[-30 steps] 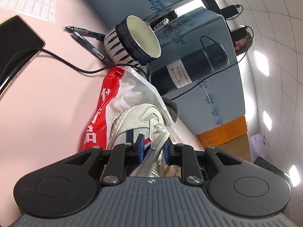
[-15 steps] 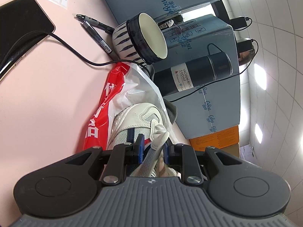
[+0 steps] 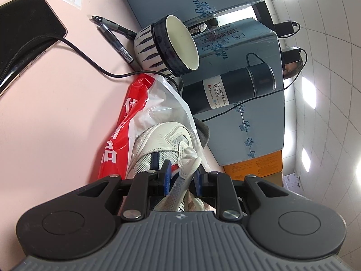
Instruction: Lace up shoes with both hands
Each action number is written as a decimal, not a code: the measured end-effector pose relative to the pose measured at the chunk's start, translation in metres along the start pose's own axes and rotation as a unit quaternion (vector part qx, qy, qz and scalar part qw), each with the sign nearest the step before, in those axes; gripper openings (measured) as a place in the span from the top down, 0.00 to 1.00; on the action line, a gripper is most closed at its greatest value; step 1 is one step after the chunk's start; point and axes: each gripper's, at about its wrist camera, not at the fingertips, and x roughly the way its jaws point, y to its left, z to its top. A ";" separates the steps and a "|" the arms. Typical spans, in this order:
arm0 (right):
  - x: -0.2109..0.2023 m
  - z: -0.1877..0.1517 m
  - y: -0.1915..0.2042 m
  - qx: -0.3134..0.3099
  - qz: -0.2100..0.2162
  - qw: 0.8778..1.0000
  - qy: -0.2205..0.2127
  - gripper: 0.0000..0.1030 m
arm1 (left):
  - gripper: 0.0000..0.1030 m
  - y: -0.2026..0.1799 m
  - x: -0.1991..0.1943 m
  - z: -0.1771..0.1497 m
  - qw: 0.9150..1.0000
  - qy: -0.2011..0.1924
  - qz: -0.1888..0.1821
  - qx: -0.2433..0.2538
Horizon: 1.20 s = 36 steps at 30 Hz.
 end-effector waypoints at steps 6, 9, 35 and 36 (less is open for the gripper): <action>0.001 0.001 0.001 0.002 -0.001 1.000 -0.008 0.96 | 0.81 0.002 -0.002 0.000 1.000 0.001 -0.005 -0.010; 0.004 0.003 0.003 -0.004 -0.002 1.000 -0.009 0.96 | 0.81 0.004 -0.002 0.000 1.000 0.000 -0.009 -0.017; 0.004 0.006 0.040 -0.169 -0.063 0.983 0.023 0.74 | 0.48 -0.038 -0.028 0.004 0.988 0.026 -0.002 0.154; 0.003 0.006 0.040 -0.161 -0.064 0.985 0.023 0.74 | 0.48 -0.046 -0.028 0.002 0.980 0.031 0.012 0.196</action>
